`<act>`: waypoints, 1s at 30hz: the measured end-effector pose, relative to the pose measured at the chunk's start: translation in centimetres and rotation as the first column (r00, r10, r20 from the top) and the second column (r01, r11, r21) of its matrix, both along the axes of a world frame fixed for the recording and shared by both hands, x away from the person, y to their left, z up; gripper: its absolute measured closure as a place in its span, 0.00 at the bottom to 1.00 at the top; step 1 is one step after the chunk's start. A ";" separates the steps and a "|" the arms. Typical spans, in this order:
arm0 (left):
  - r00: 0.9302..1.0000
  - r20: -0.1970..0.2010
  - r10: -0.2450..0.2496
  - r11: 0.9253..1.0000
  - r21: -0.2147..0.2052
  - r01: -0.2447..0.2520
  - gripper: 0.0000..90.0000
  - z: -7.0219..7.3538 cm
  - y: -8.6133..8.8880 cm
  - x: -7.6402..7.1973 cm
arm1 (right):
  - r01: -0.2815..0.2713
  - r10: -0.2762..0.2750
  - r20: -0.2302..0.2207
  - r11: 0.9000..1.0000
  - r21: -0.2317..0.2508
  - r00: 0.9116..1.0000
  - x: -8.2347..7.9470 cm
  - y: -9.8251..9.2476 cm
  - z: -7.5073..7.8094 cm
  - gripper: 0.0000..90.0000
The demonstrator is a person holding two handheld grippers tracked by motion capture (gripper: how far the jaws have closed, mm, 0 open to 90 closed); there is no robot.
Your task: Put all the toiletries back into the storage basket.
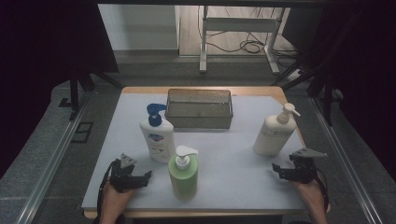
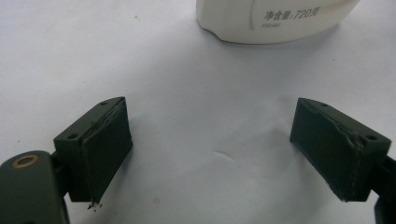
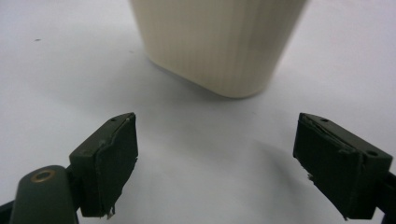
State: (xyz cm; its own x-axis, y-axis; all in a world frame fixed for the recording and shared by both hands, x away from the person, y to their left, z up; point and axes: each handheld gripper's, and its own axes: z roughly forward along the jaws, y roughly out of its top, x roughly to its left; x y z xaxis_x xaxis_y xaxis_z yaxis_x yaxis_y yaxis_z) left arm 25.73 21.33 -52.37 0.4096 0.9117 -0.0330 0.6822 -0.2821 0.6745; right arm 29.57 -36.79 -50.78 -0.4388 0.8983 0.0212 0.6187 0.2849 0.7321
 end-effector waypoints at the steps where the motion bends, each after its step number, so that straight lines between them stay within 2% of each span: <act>1: 1.000 0.000 0.000 1.000 0.000 0.000 0.13 0.0 0.0 0.0 | 0.010 -0.010 -0.001 1.000 0.002 1.000 0.1 -0.2 0.0 0.15; 4: 1.000 0.000 0.000 1.000 0.000 0.000 0.13 0.0 0.0 0.0 | 0.038 -0.038 -0.004 0.999 0.010 0.999 0.4 -0.7 0.2 0.21; 6: 1.000 0.000 0.000 1.000 0.000 0.000 0.13 0.0 0.0 0.0 | 0.044 -0.043 -0.006 0.999 0.026 0.999 0.6 -1.0 0.4 0.34; 9: 1.000 0.000 0.000 1.000 0.000 0.000 0.13 0.0 0.0 0.0 | 0.052 -0.052 -0.006 0.999 0.016 0.999 0.9 -1.4 0.5 0.50; 11: 1.000 0.000 0.000 1.000 0.000 0.000 0.13 0.0 0.0 0.0 | 0.063 -0.063 -0.010 0.998 0.019 0.998 1.0 -1.6 0.5 0.52; 12: 1.000 0.000 0.000 1.000 0.000 0.000 0.13 0.0 0.0 0.0 | 0.087 -0.086 -0.014 0.996 0.030 0.996 1.3 -1.9 0.4 0.58; 14: 1.000 0.001 0.000 1.000 0.000 0.000 0.13 0.0 0.0 0.0 | 0.092 -0.092 -0.018 0.995 0.033 0.996 1.4 -2.1 0.4 0.60; 17: 1.000 0.001 0.000 1.000 -0.001 0.000 0.13 0.0 0.0 0.0 | 0.099 -0.098 -0.034 0.995 0.032 0.995 2.1 -2.2 0.4 0.75; 18: 1.000 0.001 0.000 1.000 -0.001 0.000 0.13 0.0 0.0 0.0 | 0.099 -0.098 -0.034 0.995 0.032 0.995 2.1 -2.2 0.4 0.75; 22: 1.000 0.000 0.000 1.000 0.000 0.000 0.13 0.0 0.0 0.0 | 0.106 -0.105 -0.026 0.994 0.023 0.994 2.8 -2.3 0.7 0.90; 26: 1.000 0.001 0.000 1.000 0.000 0.000 0.13 0.0 0.0 0.0 | 0.105 -0.105 -0.026 0.994 0.018 0.994 3.6 -2.4 0.6 0.99; 30: 1.000 0.001 0.001 1.000 0.000 -0.001 0.13 0.0 0.0 0.0 | 0.111 -0.110 -0.038 0.994 0.014 0.993 4.5 -2.6 0.4 1.00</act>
